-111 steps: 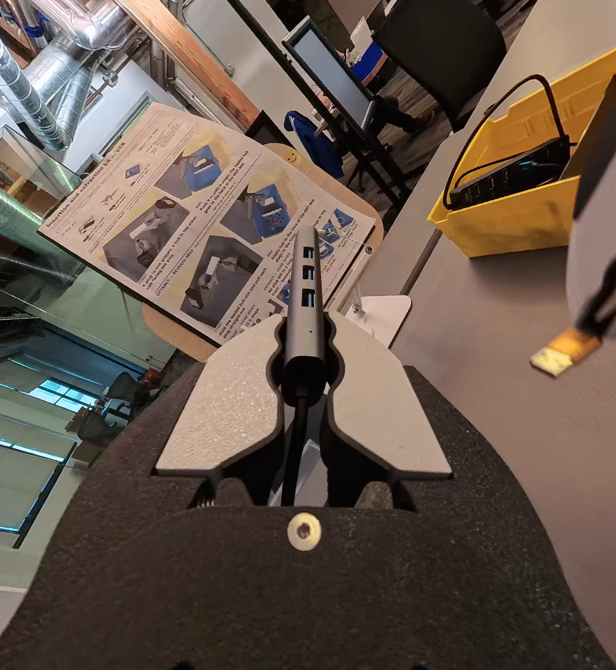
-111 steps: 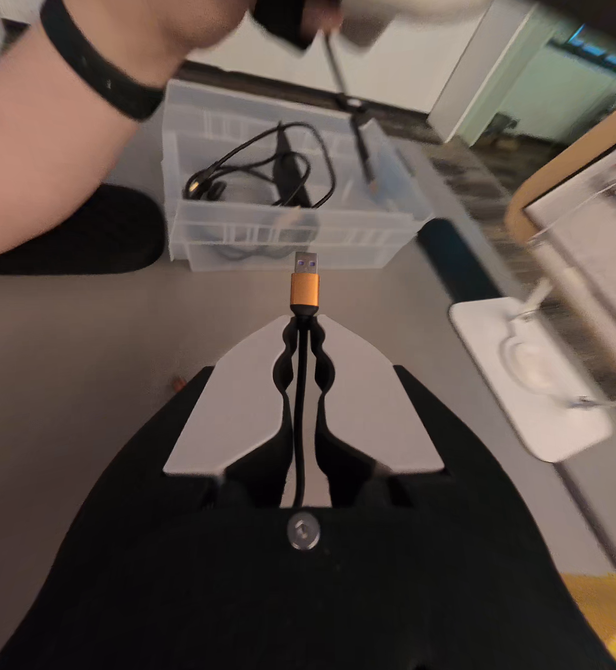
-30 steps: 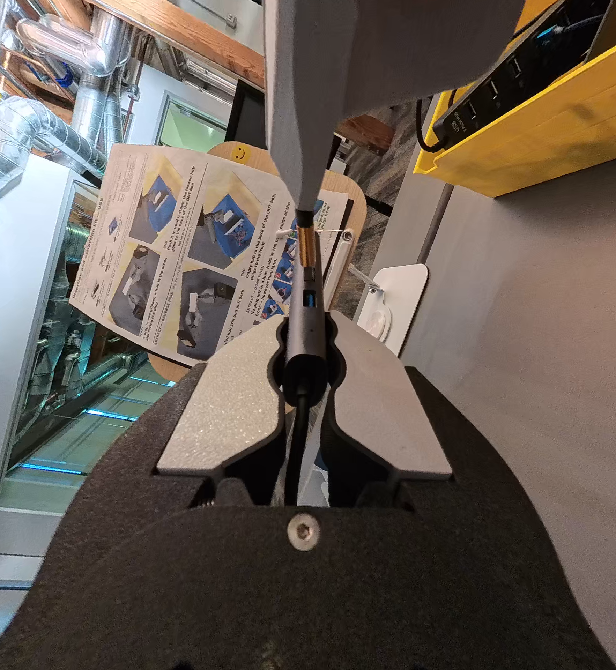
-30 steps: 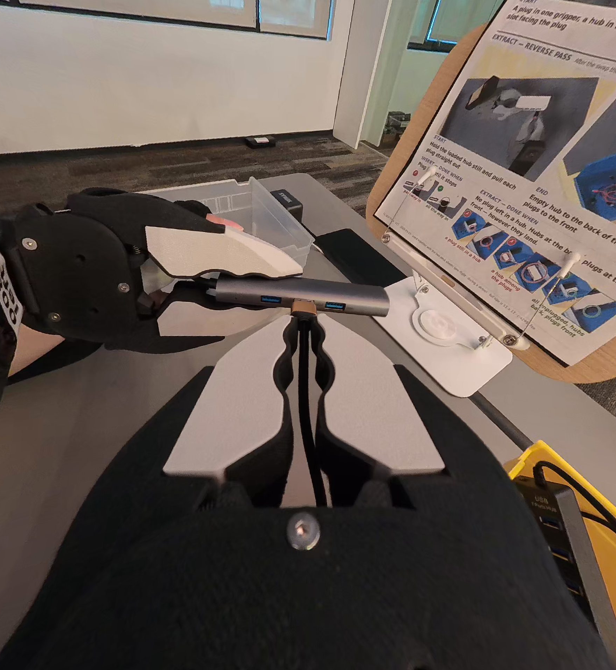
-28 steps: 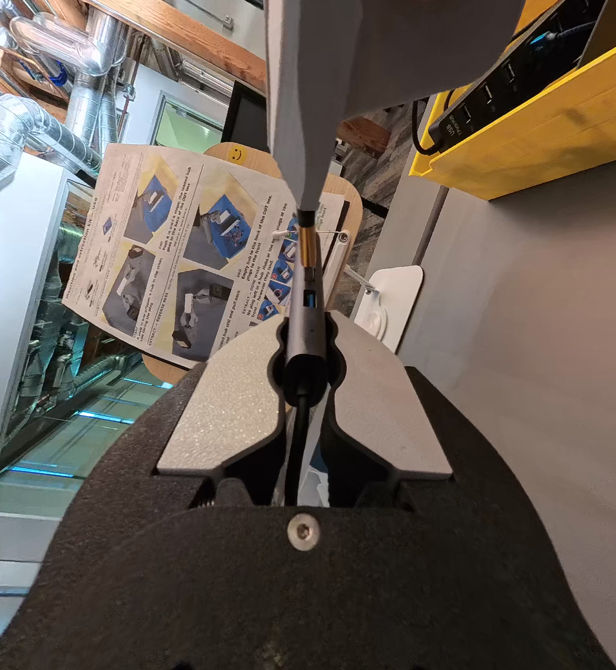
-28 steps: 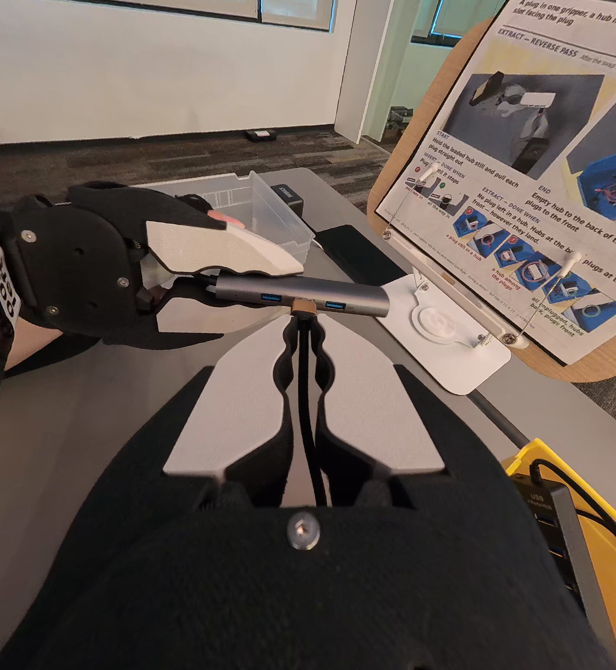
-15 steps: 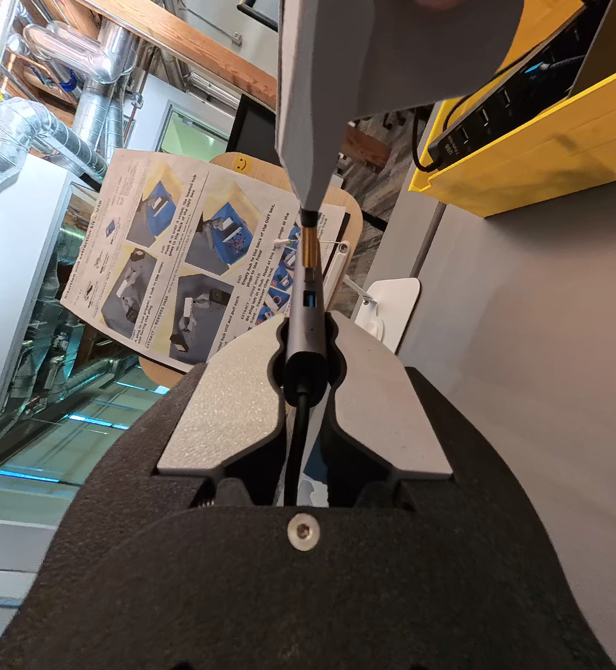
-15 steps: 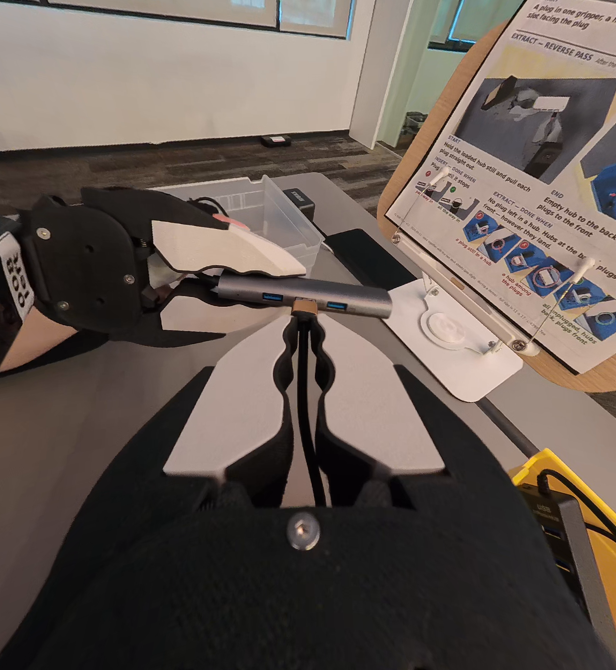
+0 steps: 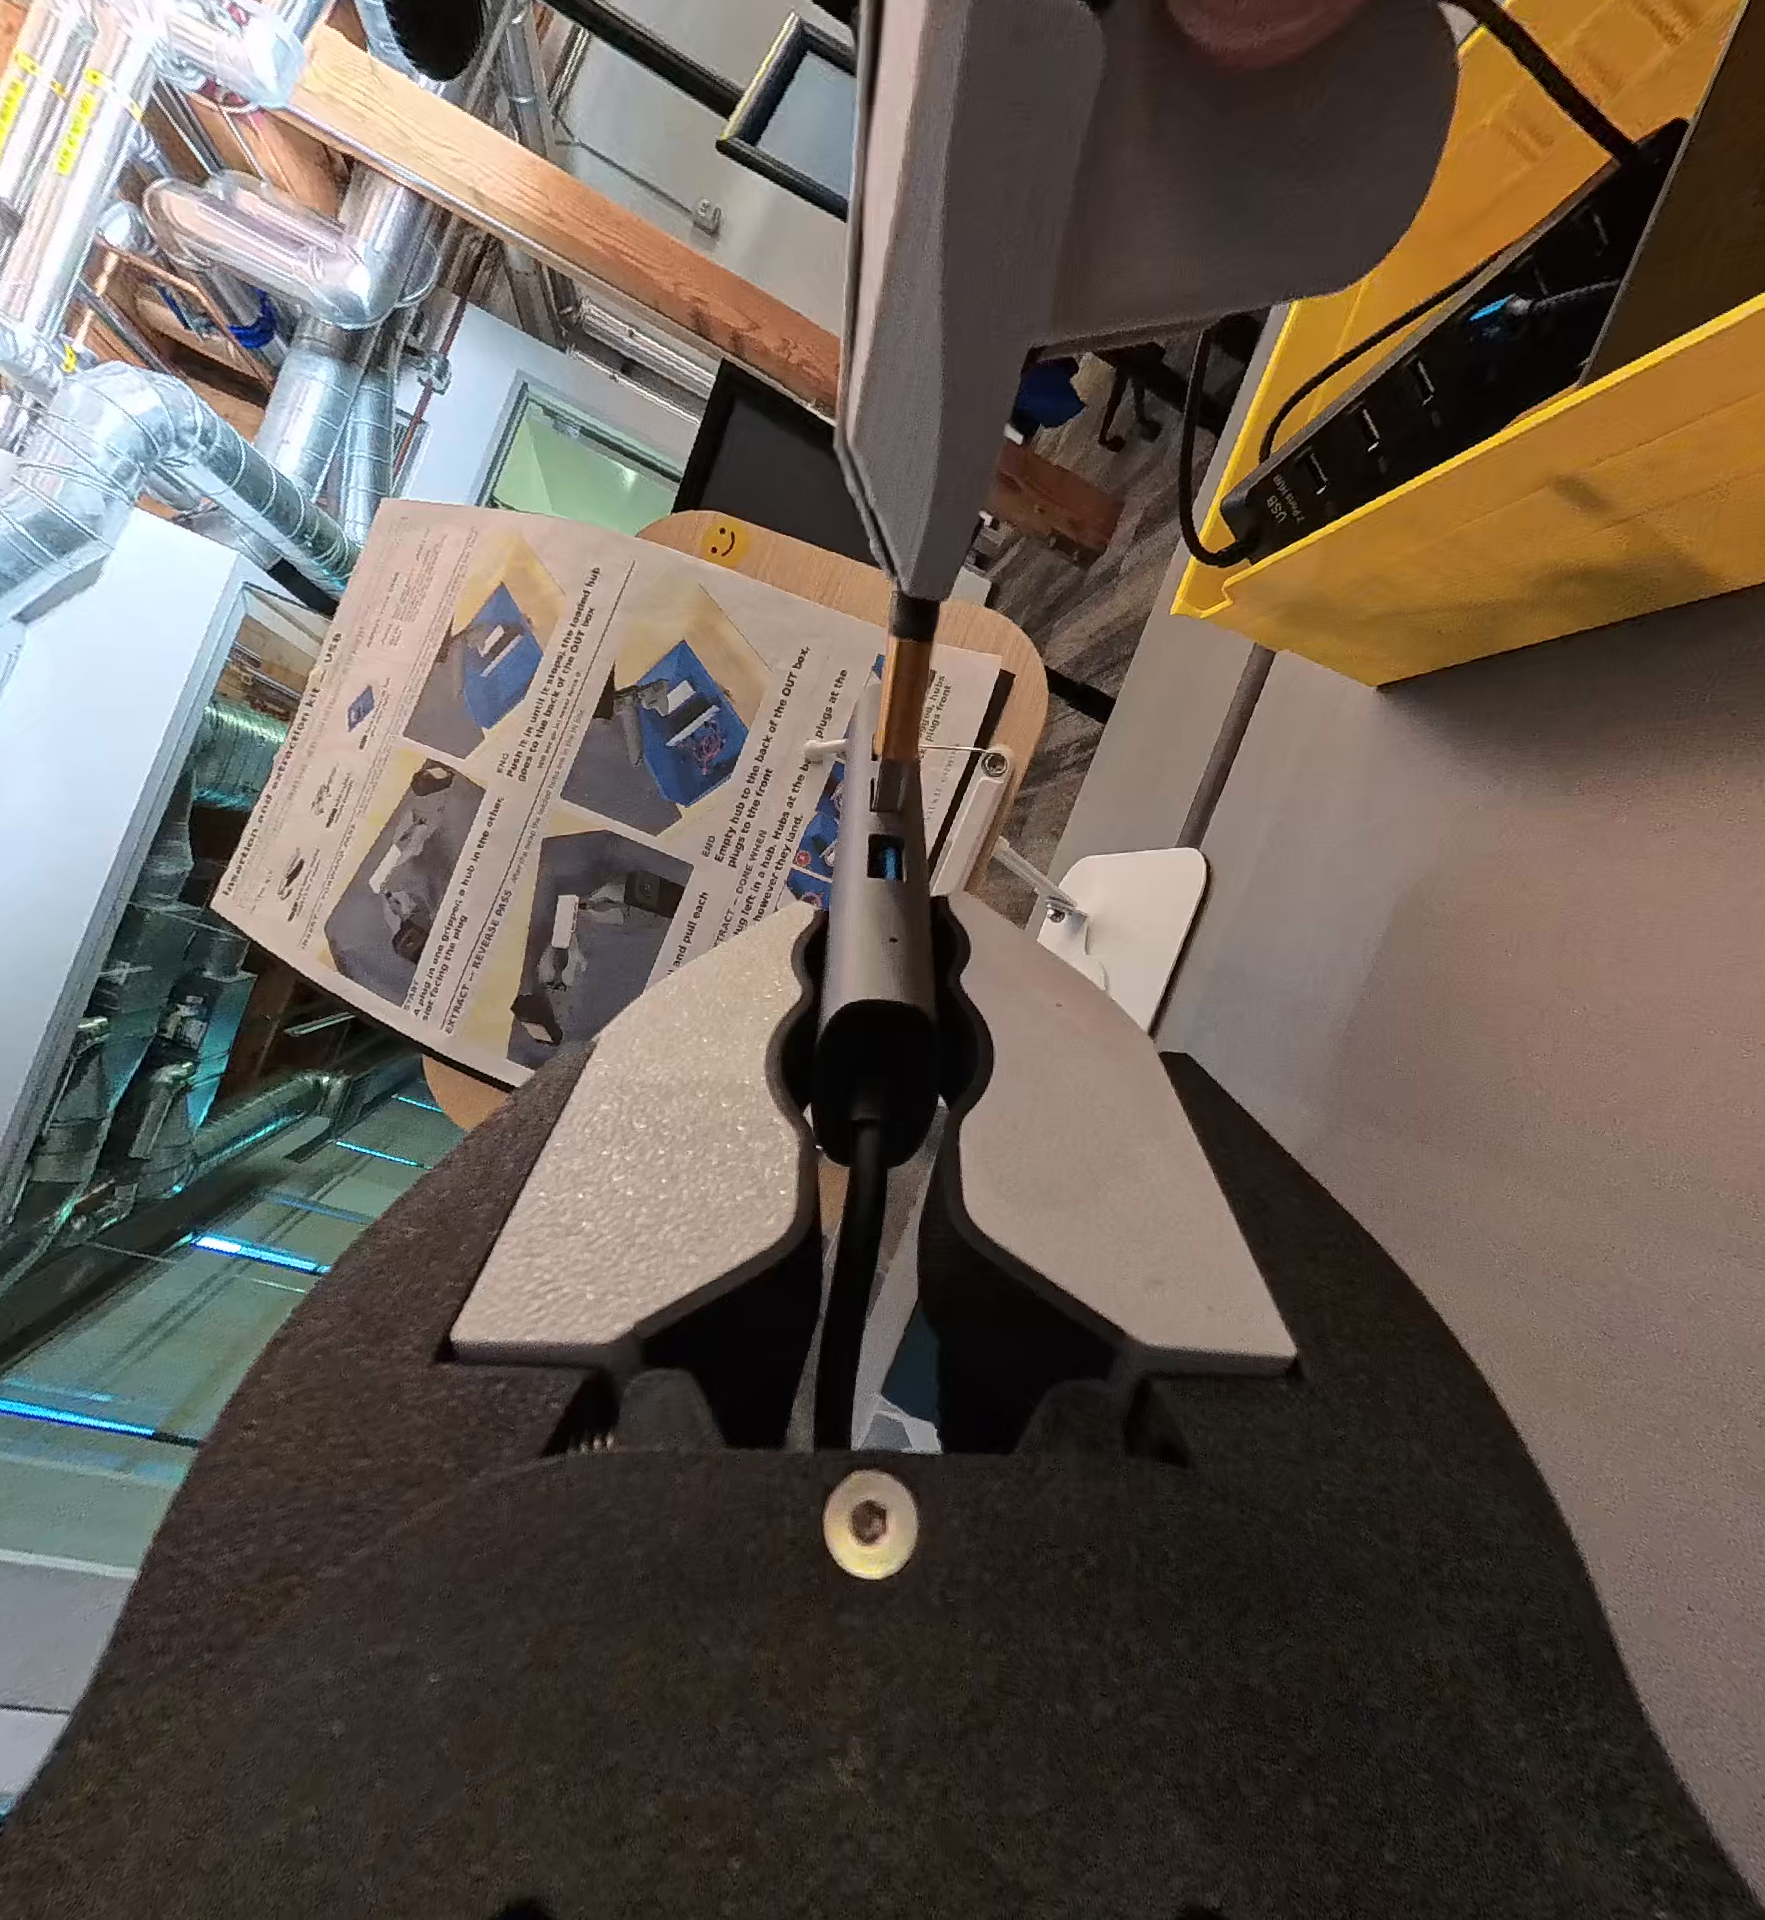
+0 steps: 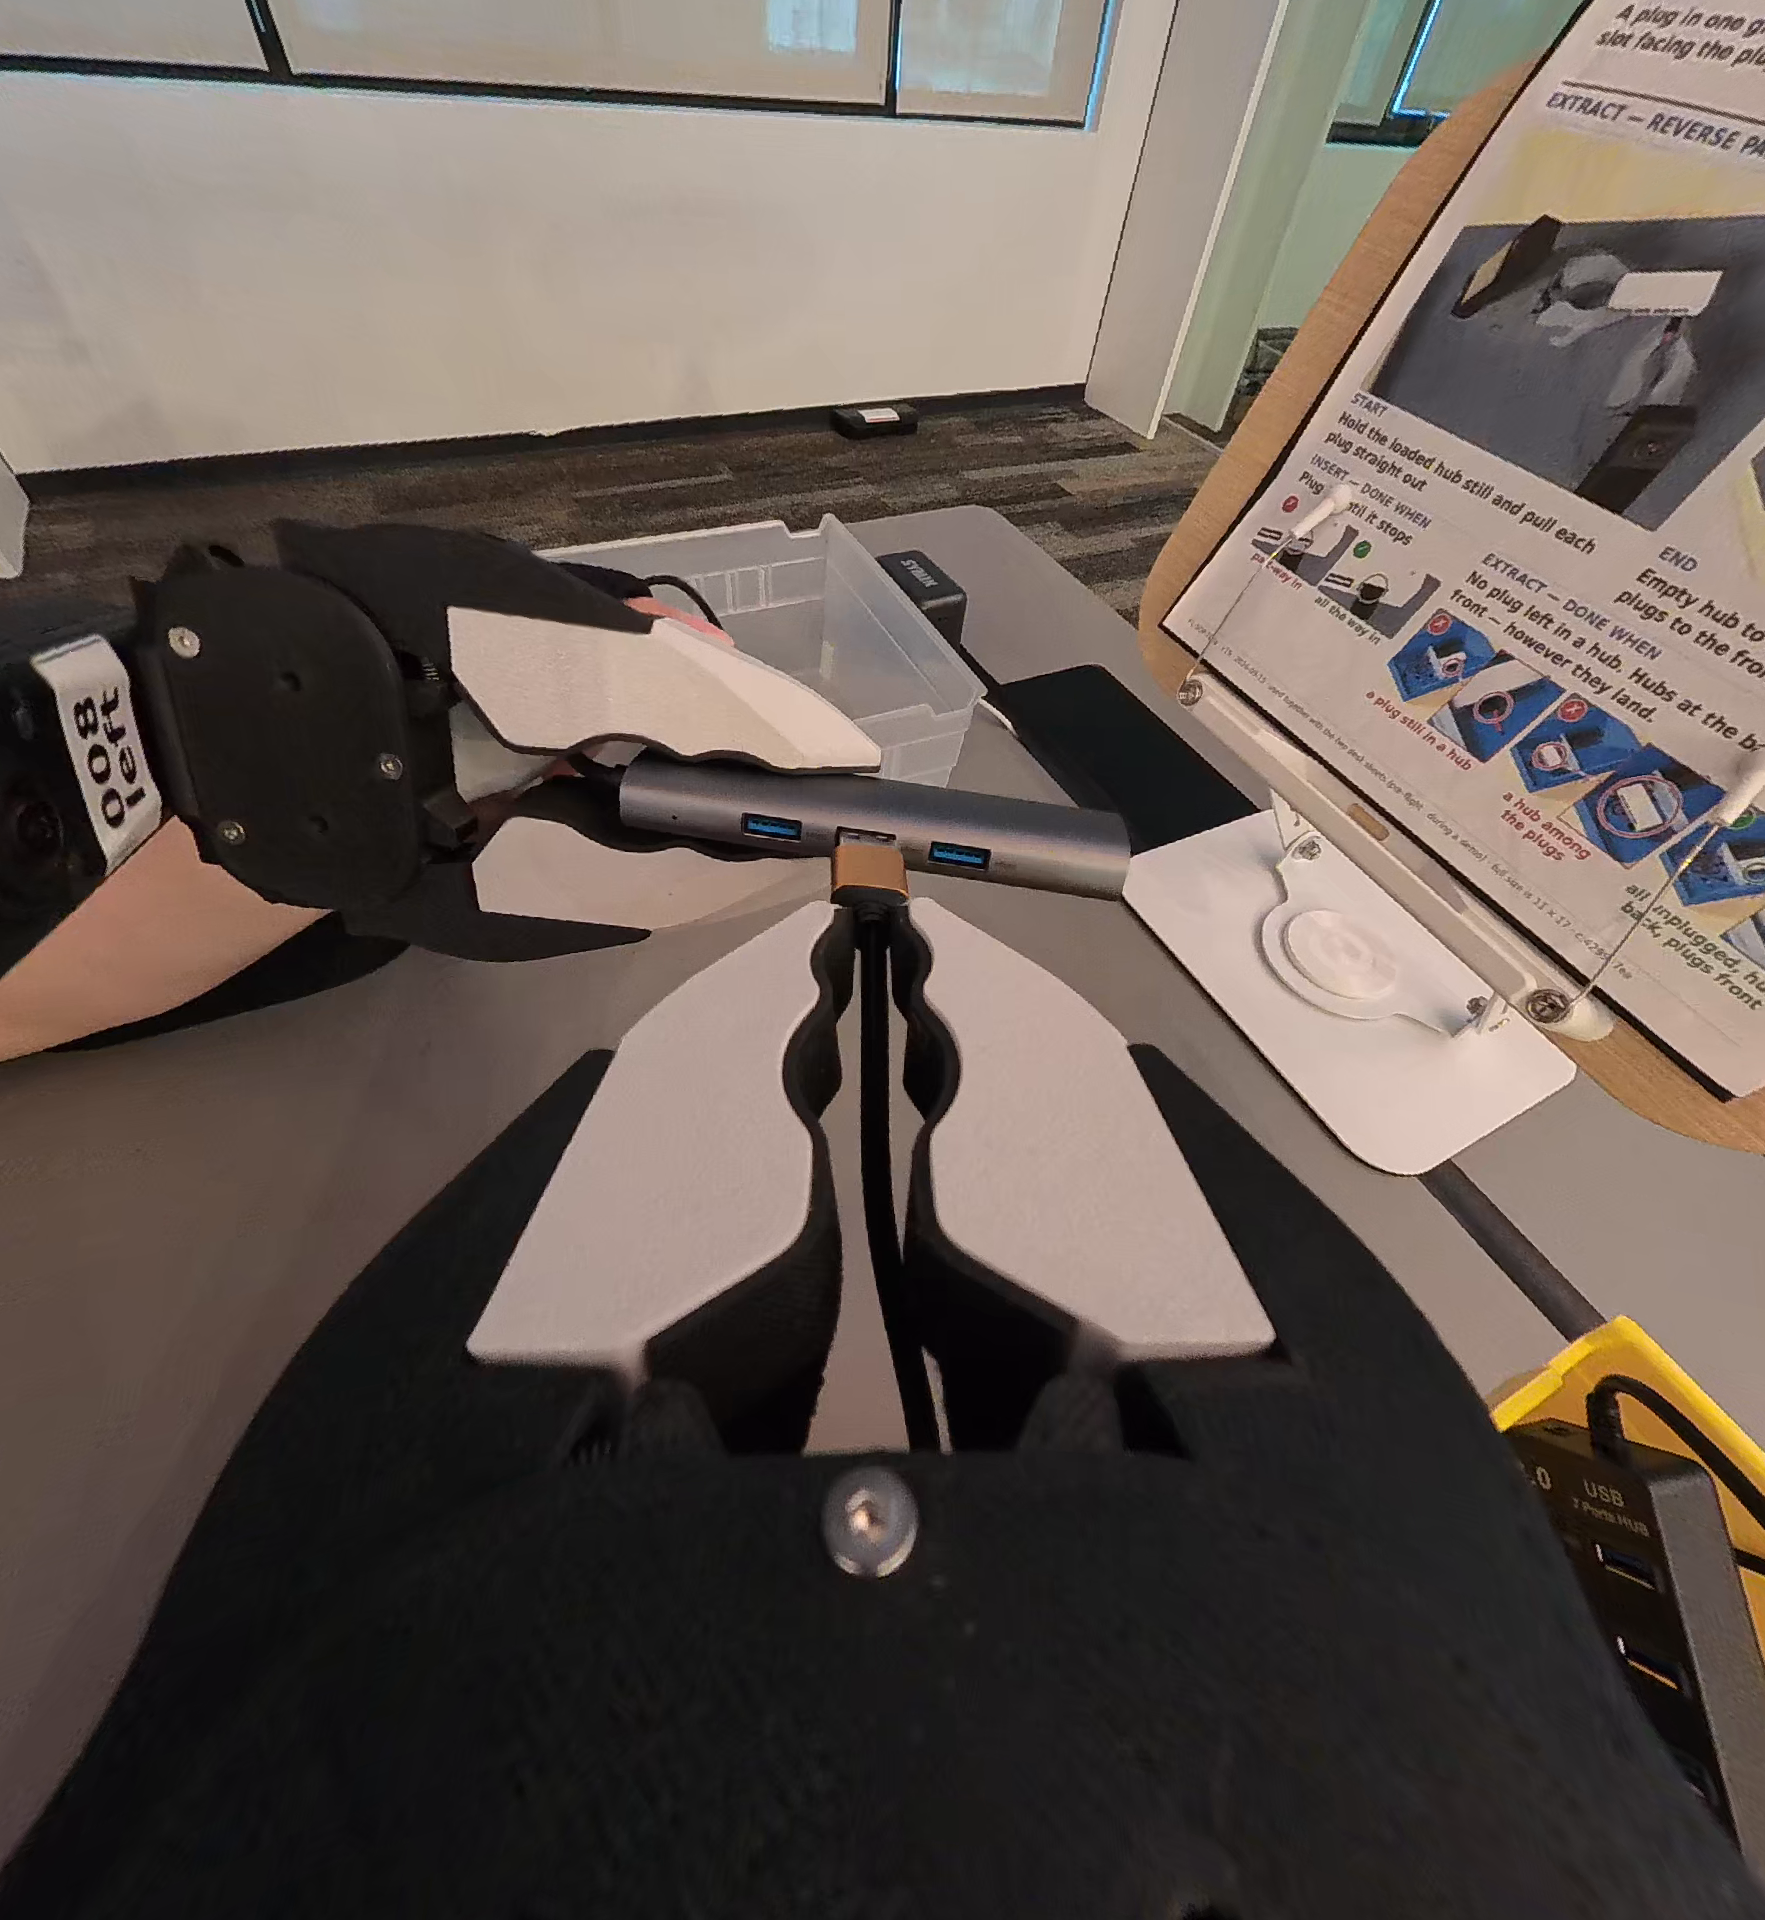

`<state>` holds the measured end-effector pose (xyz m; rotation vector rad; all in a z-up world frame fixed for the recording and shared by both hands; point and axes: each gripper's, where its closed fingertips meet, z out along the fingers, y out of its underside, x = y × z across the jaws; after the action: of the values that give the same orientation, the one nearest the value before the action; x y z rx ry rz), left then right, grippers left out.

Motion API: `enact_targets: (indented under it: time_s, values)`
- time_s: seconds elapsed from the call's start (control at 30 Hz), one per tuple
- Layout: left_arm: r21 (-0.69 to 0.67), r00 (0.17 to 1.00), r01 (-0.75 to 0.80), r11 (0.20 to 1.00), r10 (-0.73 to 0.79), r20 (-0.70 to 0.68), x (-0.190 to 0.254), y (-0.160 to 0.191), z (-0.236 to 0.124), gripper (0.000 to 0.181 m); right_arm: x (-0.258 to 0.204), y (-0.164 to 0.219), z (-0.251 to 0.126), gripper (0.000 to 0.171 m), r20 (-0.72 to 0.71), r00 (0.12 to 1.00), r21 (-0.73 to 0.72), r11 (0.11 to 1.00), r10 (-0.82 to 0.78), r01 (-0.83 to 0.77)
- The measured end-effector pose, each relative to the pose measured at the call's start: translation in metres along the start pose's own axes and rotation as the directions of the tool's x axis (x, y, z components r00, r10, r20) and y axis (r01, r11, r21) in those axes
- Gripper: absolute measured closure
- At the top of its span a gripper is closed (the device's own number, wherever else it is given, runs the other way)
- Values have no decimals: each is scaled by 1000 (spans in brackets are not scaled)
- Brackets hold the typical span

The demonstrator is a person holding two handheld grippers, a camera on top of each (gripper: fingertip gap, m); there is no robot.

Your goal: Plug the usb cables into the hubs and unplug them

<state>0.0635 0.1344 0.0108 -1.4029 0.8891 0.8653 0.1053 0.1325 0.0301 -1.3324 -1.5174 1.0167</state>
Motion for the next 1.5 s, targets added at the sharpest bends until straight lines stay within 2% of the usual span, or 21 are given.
enact_targets:
  time_s: [0.3,0.53,0.67,0.9,1.17,1.33,1.5]
  values:
    - [-21,999,-48,999,48,16,2,-6,-1,165,6,4,2,162,-58,998,-28,1000,-10,8]
    - [-8,998,-60,998,60,-3,1,-6,-2,165,2,4,1,163,76,994,13,996,84,-85]
    - [20,998,-55,998,56,-8,0,-9,-4,165,-1,2,-2,162,143,987,45,996,71,-78]
    - [48,999,-48,998,48,2,-2,-18,-9,164,-4,7,0,157,90,996,-19,1000,9,-7]
    - [43,998,-61,997,60,14,-7,-18,-11,164,-9,-1,4,152,93,995,30,999,22,-25]
    - [36,998,-67,997,67,15,-6,-18,-11,164,-8,-5,2,155,80,996,48,997,48,-52]
    - [94,999,-49,994,49,10,-4,-29,-16,165,-12,-5,-6,155,132,990,35,998,51,-56]
